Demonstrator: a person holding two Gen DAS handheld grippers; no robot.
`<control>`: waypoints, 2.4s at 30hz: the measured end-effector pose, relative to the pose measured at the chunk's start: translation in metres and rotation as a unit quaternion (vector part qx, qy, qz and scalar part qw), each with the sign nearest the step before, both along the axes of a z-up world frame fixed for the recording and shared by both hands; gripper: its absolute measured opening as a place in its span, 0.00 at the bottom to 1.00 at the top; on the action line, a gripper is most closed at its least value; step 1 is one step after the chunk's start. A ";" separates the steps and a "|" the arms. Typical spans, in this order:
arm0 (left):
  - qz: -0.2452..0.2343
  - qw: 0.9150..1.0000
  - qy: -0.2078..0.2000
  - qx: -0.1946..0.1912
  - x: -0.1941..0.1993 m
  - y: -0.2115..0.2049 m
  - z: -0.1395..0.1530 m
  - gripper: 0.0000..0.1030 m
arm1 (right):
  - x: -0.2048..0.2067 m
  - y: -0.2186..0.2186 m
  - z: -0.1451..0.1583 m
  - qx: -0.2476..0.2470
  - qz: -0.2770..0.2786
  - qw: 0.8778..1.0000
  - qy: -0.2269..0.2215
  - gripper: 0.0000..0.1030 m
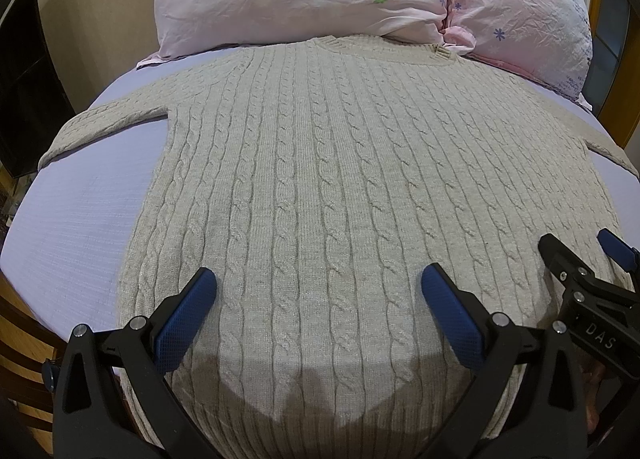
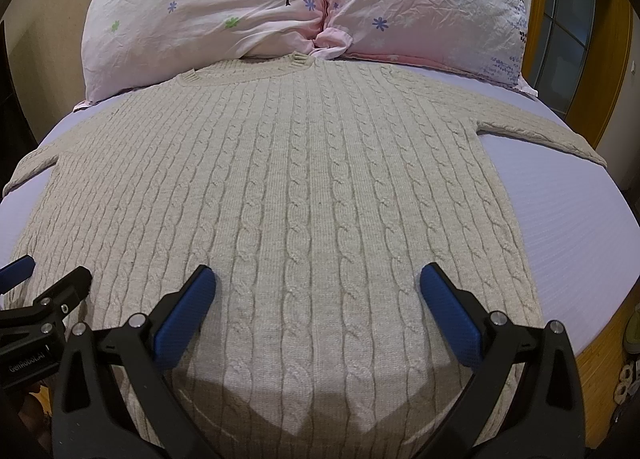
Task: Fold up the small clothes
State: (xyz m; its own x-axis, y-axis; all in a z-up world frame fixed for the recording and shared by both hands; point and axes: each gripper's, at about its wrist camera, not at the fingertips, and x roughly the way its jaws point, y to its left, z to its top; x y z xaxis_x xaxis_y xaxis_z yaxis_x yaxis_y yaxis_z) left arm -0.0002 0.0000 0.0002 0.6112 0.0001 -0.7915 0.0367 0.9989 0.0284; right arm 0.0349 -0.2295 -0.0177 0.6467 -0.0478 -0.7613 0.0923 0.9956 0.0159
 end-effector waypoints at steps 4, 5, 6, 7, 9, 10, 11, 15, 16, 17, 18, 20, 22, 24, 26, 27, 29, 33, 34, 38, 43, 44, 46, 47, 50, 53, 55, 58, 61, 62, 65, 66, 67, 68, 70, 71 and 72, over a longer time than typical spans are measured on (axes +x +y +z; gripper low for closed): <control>0.000 1.000 0.000 0.000 0.000 0.000 0.000 0.99 | 0.000 0.000 0.000 0.000 0.000 1.000 0.000 0.98; 0.000 1.000 0.000 0.000 0.000 0.000 0.000 0.99 | 0.000 0.000 0.000 0.000 0.000 1.000 0.000 0.98; 0.000 1.000 0.000 0.000 0.000 0.000 0.000 0.99 | 0.000 0.000 0.000 0.000 0.000 1.000 0.000 0.98; 0.000 1.000 0.000 0.000 0.000 0.000 0.000 0.99 | 0.000 0.000 0.000 0.000 0.000 1.000 0.000 0.98; 0.000 1.000 -0.001 0.000 0.000 0.000 0.000 0.99 | 0.000 0.000 0.000 0.000 0.000 1.000 -0.001 0.98; 0.000 1.000 -0.001 0.000 0.000 0.000 0.000 0.99 | 0.000 0.000 0.000 0.000 0.000 1.000 -0.001 0.98; 0.000 1.000 -0.001 0.000 0.000 0.000 0.000 0.99 | 0.000 0.000 0.000 0.000 0.000 1.000 -0.001 0.98; 0.000 1.000 -0.001 0.000 0.000 0.000 0.000 0.99 | 0.000 0.000 0.000 0.000 0.000 1.000 -0.001 0.98; 0.000 1.000 -0.001 0.000 0.000 0.000 0.000 0.99 | 0.000 0.000 0.000 0.000 0.000 1.000 -0.001 0.98; 0.000 1.000 -0.001 0.000 0.000 0.000 0.000 0.99 | 0.000 0.000 0.000 0.000 0.000 1.000 0.000 0.98; 0.000 1.000 -0.001 0.000 0.000 0.000 0.000 0.99 | 0.000 0.000 0.000 0.000 0.000 1.000 0.000 0.98; 0.000 1.000 -0.001 0.000 0.000 0.000 0.000 0.99 | 0.000 0.000 0.000 0.000 0.000 1.000 -0.001 0.98; 0.000 1.000 -0.002 0.000 0.000 0.000 0.000 0.99 | -0.001 0.000 -0.003 0.000 0.000 1.000 0.001 0.98; 0.000 1.000 -0.002 0.000 0.000 0.000 0.000 0.99 | -0.002 0.000 -0.006 0.000 0.000 1.000 0.001 0.98; 0.000 1.000 -0.002 0.000 0.000 0.000 0.000 0.99 | -0.002 0.002 -0.004 -0.001 0.001 1.000 0.004 0.98; 0.000 1.000 -0.002 0.000 0.000 0.000 0.000 0.99 | -0.001 0.002 -0.004 0.000 0.001 1.000 0.005 0.98; 0.000 1.000 -0.002 0.000 0.000 0.000 0.000 0.99 | 0.000 0.001 -0.004 0.000 0.002 1.000 0.007 0.98; 0.000 1.000 -0.002 0.000 0.000 0.000 0.000 0.99 | 0.002 0.001 -0.005 0.000 0.001 1.000 0.005 0.98; 0.000 1.000 -0.002 0.000 0.000 0.000 0.000 0.99 | 0.002 0.001 -0.005 0.000 0.001 1.000 0.005 0.98; -0.002 1.000 0.000 0.000 0.002 0.000 0.002 0.99 | 0.003 0.002 -0.005 -0.001 0.002 1.000 0.004 0.98; -0.004 1.000 0.002 0.000 0.004 0.001 0.004 0.99 | 0.002 0.002 -0.006 -0.001 0.010 1.000 0.000 0.98; -0.003 1.000 0.003 0.000 0.004 0.000 0.004 0.99 | 0.001 0.002 -0.006 -0.001 0.012 1.000 0.000 0.98; -0.003 1.000 0.003 0.000 0.003 -0.001 0.003 0.99 | 0.001 0.002 -0.006 -0.001 0.016 1.000 -0.001 0.98; -0.002 1.000 0.004 0.000 0.004 -0.002 0.003 0.99 | 0.000 0.002 -0.006 -0.001 0.017 1.000 -0.001 0.98; -0.001 1.000 0.005 0.000 0.005 -0.002 0.003 0.99 | -0.001 0.002 -0.005 -0.001 0.023 1.000 -0.002 0.98; -0.001 1.000 0.004 0.000 0.005 -0.002 0.003 0.99 | 0.000 0.001 -0.005 -0.001 0.029 1.000 -0.004 0.98; -0.002 1.000 0.003 0.001 0.006 -0.003 0.003 0.99 | 0.000 0.000 -0.005 0.000 0.037 0.999 -0.007 0.98; -0.009 1.000 -0.003 0.001 0.004 -0.002 0.002 0.99 | -0.001 -0.007 -0.003 0.011 0.063 0.998 -0.011 0.98; -0.025 1.000 -0.002 -0.008 0.007 0.005 0.006 0.99 | 0.005 -0.050 0.016 0.067 0.034 0.996 -0.039 0.98; -0.022 1.000 -0.006 -0.011 0.009 0.010 0.009 0.99 | 0.008 -0.074 0.025 0.089 0.007 0.994 -0.058 0.98; 0.014 0.999 -0.039 -0.023 0.028 0.052 0.025 0.99 | 0.025 -0.173 0.045 0.164 -0.108 0.976 -0.096 0.98; 0.035 0.998 -0.040 -0.042 0.040 0.078 0.029 0.99 | 0.034 -0.218 0.045 0.198 -0.159 0.962 -0.095 0.95; 0.049 0.996 -0.038 -0.060 0.049 0.095 0.030 0.99 | 0.039 -0.243 0.042 0.217 -0.190 0.953 -0.090 0.88; 0.064 0.994 -0.036 -0.081 0.057 0.113 0.031 0.99 | 0.047 -0.282 0.034 0.247 -0.234 0.937 -0.080 0.78; 0.110 0.985 -0.033 -0.130 0.074 0.158 0.029 0.99 | 0.057 -0.331 0.021 0.284 -0.291 0.911 -0.065 0.64; 0.127 0.981 -0.035 -0.146 0.079 0.174 0.028 0.99 | 0.062 -0.359 0.011 0.303 -0.329 0.893 -0.056 0.62; 0.156 0.974 -0.038 -0.161 0.085 0.197 0.026 0.99 | 0.064 -0.375 0.005 0.317 -0.345 0.882 -0.054 0.61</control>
State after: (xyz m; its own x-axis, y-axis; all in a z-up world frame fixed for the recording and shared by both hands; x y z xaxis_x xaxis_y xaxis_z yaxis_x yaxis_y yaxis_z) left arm 0.0853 0.1972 0.0259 0.6781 -0.0463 -0.7335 -0.2596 0.9186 -0.2981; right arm 0.0990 -0.6045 -0.0127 0.7003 -0.0445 -0.7125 0.6364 0.4911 0.5948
